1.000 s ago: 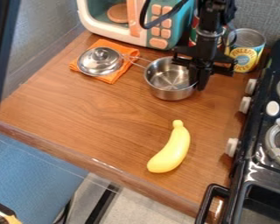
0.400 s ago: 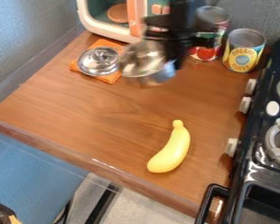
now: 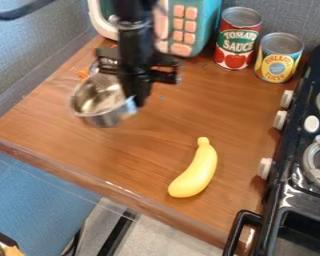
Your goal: Move silver pot to the left bottom of the table
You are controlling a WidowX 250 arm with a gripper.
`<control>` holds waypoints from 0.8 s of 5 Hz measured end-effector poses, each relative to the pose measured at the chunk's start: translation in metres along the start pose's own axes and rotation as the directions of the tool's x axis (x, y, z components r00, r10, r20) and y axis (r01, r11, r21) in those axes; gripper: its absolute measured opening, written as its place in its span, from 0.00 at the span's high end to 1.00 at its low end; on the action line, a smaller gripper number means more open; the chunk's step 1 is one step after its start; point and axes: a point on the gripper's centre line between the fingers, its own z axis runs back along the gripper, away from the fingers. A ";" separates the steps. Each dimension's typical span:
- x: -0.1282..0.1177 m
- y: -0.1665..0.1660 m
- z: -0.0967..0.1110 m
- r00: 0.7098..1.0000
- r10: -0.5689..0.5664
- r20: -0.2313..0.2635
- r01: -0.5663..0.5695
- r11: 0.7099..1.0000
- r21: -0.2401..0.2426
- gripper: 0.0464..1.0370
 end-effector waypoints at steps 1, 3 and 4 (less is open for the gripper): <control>0.002 0.018 -0.007 1.000 0.003 0.026 -0.003 1.000 0.006 0.97; 0.006 0.043 -0.044 1.000 0.028 0.001 -0.028 0.997 0.070 0.97; 0.003 0.046 -0.050 1.000 0.021 -0.021 -0.019 0.997 0.076 0.94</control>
